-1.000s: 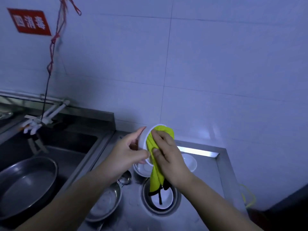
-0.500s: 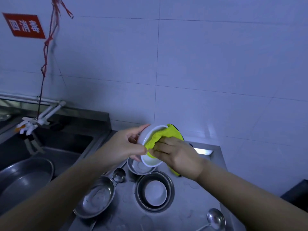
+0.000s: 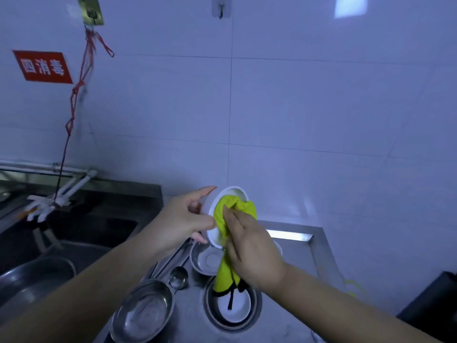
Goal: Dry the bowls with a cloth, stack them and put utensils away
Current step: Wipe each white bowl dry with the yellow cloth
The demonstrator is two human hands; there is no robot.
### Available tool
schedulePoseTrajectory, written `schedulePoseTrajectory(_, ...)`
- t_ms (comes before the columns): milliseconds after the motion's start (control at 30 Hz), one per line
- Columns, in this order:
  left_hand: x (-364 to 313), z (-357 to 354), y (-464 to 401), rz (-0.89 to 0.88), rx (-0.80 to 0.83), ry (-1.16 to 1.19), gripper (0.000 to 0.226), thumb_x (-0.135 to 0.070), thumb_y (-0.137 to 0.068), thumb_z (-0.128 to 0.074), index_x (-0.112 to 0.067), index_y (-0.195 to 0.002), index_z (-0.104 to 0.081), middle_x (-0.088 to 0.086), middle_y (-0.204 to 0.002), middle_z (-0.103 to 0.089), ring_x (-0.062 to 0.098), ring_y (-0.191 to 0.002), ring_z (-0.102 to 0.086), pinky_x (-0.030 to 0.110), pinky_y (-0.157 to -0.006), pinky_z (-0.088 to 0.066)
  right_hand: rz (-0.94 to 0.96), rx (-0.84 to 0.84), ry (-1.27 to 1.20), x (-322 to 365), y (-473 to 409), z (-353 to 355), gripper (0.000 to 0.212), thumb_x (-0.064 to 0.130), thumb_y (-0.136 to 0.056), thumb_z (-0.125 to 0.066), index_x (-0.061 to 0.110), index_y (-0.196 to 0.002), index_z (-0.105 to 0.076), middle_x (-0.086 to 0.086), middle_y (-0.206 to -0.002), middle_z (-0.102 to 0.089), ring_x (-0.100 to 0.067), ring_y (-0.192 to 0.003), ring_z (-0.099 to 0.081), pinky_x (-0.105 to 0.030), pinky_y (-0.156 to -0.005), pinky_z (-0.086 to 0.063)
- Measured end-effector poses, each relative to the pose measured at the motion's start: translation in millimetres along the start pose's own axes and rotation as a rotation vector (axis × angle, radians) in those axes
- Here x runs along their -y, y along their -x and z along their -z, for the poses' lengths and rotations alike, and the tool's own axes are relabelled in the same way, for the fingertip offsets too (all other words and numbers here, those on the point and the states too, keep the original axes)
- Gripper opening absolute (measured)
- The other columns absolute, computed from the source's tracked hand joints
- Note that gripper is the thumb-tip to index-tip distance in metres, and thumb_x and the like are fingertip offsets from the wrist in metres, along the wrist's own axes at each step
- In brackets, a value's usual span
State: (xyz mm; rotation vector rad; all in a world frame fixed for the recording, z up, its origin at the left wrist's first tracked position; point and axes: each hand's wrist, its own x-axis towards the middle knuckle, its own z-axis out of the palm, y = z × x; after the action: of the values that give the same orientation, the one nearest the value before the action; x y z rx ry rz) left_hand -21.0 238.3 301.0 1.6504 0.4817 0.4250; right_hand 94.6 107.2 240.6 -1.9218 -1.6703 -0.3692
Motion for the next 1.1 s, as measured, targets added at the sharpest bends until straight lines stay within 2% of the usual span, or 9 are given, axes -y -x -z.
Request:
schedulePoseTrajectory(100, 8.4, -0.4, 6.2, -0.024, -0.015, 0.053, 0.079, -0.011, -0.047, -0.067, -0.036, -0.122, -0.06, 0.024, -0.098, -0.06, 0.023, -0.075, -0.056, 0.036, -0.065, -0.053, -0.299, 0.025, -0.373, 37.0, 2.9, 0.0, 0.06, 0.023, -0.086, -0.044, 0.022, -0.144, -0.03, -0.003, -0.137, -0.047, -0.015, -0.126, -0.044, -0.009, -0.101, -0.025)
schedulePoseTrajectory(167, 9.4, 3.6, 10.9, -0.058, -0.006, 0.097, 0.075, -0.006, -0.05, -0.066, -0.036, -0.119, -0.061, 0.012, -0.102, -0.067, 0.024, -0.078, -0.057, 0.037, -0.067, -0.048, -0.346, 0.011, -0.565, 50.5, 2.8, 0.5, 0.059, 0.014, -0.086, -0.056, 0.047, -0.125, -0.027, 0.006, -0.121, -0.052, -0.001, -0.106, -0.053, -0.014, -0.087, -0.043)
schedulePoseTrajectory(233, 7.5, 11.1, 14.8, -0.079, -0.008, 0.16, 0.072, -0.002, -0.053, -0.067, -0.035, -0.118, -0.064, 0.01, -0.109, -0.069, 0.026, -0.087, -0.064, 0.037, -0.076, -0.051, -0.306, -0.052, -0.647, 60.4, -0.4, 3.8, 0.069, 0.011, -0.082, -0.065, 0.051, -0.121, -0.023, 0.015, -0.125, -0.048, 0.009, -0.106, -0.051, -0.012, -0.087, -0.043)
schedulePoseTrajectory(333, -4.0, 24.6, 24.3, -0.099, 0.016, 0.196, 0.066, 0.002, -0.057, -0.065, -0.038, -0.109, -0.067, 0.008, -0.097, -0.068, 0.016, -0.077, -0.062, 0.028, -0.065, -0.052, -0.01, -0.037, -0.414, 57.2, -5.5, 0.8, 0.079, 0.032, -0.081, -0.068, 0.033, -0.145, -0.021, 0.013, -0.152, -0.023, 0.004, -0.14, -0.018, -0.012, -0.11, -0.019)
schedulePoseTrajectory(500, -20.7, 47.9, 39.7, -0.083, 0.106, 0.14, 0.076, -0.007, -0.045, -0.07, -0.03, -0.118, -0.063, 0.018, -0.097, -0.065, 0.021, -0.074, -0.066, 0.035, -0.06, -0.056, 0.487, -0.119, 0.326, 16.8, -21.2, 8.4, 0.06, 0.054, -0.093, -0.044, 0.015, -0.139, -0.043, -0.004, -0.137, -0.049, -0.03, -0.132, -0.039, -0.045, -0.109, -0.031)
schedulePoseTrajectory(600, -27.7, 53.4, 42.6, -0.096, 0.095, 0.151, 0.073, -0.006, -0.043, -0.07, -0.033, -0.111, -0.064, 0.011, -0.098, -0.066, 0.019, -0.074, -0.068, 0.033, -0.059, -0.056, 0.534, -0.113, 0.55, 8.3, -27.5, 14.9, 0.068, 0.052, -0.084, -0.061, 0.017, -0.138, -0.04, -0.006, -0.135, -0.045, -0.037, -0.138, -0.032, -0.059, -0.111, -0.021)
schedulePoseTrajectory(767, -22.9, 40.1, 46.3, -0.132, 0.008, 0.178, 0.066, 0.001, -0.054, -0.063, -0.038, -0.108, -0.063, 0.008, -0.097, -0.064, 0.017, -0.074, -0.065, 0.046, -0.07, -0.056, 0.404, -0.306, 0.406, 26.5, -22.9, -5.9, 0.045, 0.003, -0.089, -0.055, 0.002, -0.131, -0.041, -0.018, -0.121, -0.051, -0.039, -0.116, -0.048, -0.056, -0.102, -0.037)
schedulePoseTrajectory(967, -18.5, 31.1, 45.9, -0.21, 0.05, 0.197, 0.066, -0.007, -0.058, -0.068, -0.049, -0.109, -0.064, 0.003, -0.104, -0.065, 0.013, -0.08, -0.061, 0.022, -0.061, -0.047, 0.012, -0.427, -0.036, 76.5, -16.2, -25.1, 0.054, 0.02, -0.085, -0.06, 0.016, -0.135, -0.042, -0.003, -0.128, -0.049, -0.023, -0.112, -0.048, -0.032, -0.094, -0.039)
schedulePoseTrajectory(1100, -21.4, 43.3, 45.8, -0.276, 0.083, 0.017, 0.069, -0.016, -0.055, -0.072, -0.051, -0.114, -0.06, 0.009, -0.115, -0.064, 0.012, -0.089, -0.064, 0.027, -0.072, -0.052, 0.13, -0.449, 0.005, 71.4, -16.7, -17.7, 0.045, 0.024, -0.085, -0.059, 0.019, -0.129, -0.048, 0.0, -0.12, -0.05, -0.023, -0.099, -0.052, -0.035, -0.079, -0.042)
